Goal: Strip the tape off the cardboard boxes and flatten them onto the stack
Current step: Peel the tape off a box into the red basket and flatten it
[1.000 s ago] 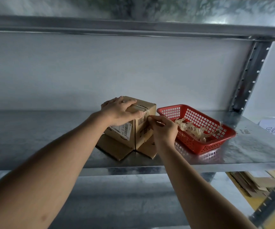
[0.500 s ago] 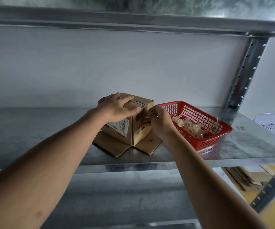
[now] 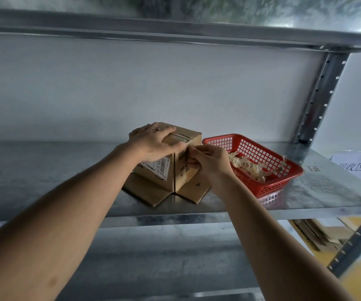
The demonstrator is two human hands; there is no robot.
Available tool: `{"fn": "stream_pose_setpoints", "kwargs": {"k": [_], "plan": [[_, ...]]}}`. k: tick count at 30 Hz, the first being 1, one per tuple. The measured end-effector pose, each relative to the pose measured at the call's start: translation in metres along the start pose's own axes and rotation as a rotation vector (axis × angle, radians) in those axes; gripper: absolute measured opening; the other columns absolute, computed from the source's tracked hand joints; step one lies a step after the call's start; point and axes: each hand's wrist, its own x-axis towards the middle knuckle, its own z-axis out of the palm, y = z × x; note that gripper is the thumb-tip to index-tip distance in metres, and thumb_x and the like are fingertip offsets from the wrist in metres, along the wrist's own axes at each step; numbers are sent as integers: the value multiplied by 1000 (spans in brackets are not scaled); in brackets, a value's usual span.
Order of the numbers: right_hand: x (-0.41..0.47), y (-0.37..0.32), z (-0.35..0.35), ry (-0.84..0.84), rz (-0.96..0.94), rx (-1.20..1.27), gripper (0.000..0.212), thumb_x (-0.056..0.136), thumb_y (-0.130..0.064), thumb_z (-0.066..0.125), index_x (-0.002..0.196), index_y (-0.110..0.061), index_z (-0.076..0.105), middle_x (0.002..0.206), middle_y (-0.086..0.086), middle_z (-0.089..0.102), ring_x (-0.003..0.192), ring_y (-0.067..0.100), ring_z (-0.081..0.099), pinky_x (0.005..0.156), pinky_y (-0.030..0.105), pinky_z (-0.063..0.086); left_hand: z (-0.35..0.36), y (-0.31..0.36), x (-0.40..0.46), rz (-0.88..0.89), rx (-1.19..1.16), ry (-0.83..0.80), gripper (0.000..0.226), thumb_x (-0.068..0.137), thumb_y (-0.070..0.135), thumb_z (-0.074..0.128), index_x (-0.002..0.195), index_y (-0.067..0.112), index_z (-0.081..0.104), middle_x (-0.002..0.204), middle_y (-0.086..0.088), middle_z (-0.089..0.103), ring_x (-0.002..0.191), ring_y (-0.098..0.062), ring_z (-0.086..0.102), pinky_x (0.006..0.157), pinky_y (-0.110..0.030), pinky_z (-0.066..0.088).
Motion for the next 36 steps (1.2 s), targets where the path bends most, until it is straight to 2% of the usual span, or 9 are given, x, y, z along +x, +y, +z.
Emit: {"fn": "stream_pose_setpoints", "kwargs": {"k": [5, 11, 16, 20, 23, 27, 31, 33, 36], "plan": [[3, -33, -8, -29, 51, -181, 11, 91, -12, 78, 92, -2, 75, 75, 11, 75, 65, 16, 72, 60, 23, 59, 2, -4, 0, 11, 2, 23, 92, 79, 98, 26, 159, 53, 19, 172, 5, 10, 159, -27, 4, 124, -53, 10], [10, -46, 1, -11, 100, 12, 10, 99, -6, 63, 101, 0, 71, 84, 12, 72, 79, 21, 72, 81, 34, 63, -2, -2, -4, 23, 2, 11, 99, 75, 99, 29, 161, 51, 17, 172, 2, 7, 158, -29, 2, 123, -54, 9], [10, -55, 18, 46, -262, -373, 12, 101, -20, 58, 99, -15, 69, 94, 1, 72, 88, 18, 70, 74, 33, 57, 8, -10, 8, 28, 19, 67, 112, 72, 102, 30, 164, 43, 6, 172, 0, 12, 159, -25, 5, 124, -54, 11], [16, -64, 24, -9, -434, -626, 10, 102, -28, 56, 102, -25, 65, 115, -5, 56, 101, 14, 60, 79, 29, 48, 9, -11, 9, 55, 45, 88, 110, 75, 98, 29, 162, 32, 21, 169, -3, 21, 155, -28, 17, 120, -55, 19], [30, -68, 24, -19, -408, -663, 9, 103, -28, 56, 108, -27, 63, 123, -1, 60, 109, 17, 61, 78, 30, 50, 7, -9, 4, 93, 50, 81, 101, 74, 97, 29, 151, 32, 37, 155, 0, 38, 146, -26, 31, 117, -53, 25], [42, -71, 33, 22, -343, -570, 7, 101, -21, 58, 105, -24, 62, 102, -2, 75, 93, 15, 72, 75, 38, 63, 11, -8, -2, 166, -89, 153, 83, 75, 90, 48, 140, 39, 42, 123, 15, 53, 126, -16, 49, 114, -46, 34], [42, -62, 36, 54, -353, -696, 12, 102, -32, 59, 110, -24, 62, 101, -6, 70, 95, 15, 66, 75, 31, 55, 3, -21, -1, 173, -286, 44, 81, 62, 98, 59, 123, 47, 43, 120, 15, 61, 118, -15, 58, 104, -49, 48], [42, -56, 30, 6, -349, -775, 24, 100, -43, 60, 114, -24, 60, 110, -7, 65, 102, 13, 60, 77, 31, 49, -3, -31, -3, 183, -345, -2, 94, 58, 96, 65, 134, 48, 42, 137, 11, 51, 132, -18, 49, 109, -51, 47], [40, -51, 28, -54, -299, -774, 31, 95, -45, 70, 112, -21, 61, 110, -7, 64, 103, 14, 59, 77, 30, 47, -11, -46, -9, 135, -318, -12, 106, 70, 82, 73, 157, 36, 33, 153, 13, 20, 150, -16, 12, 123, -48, 27]]}}
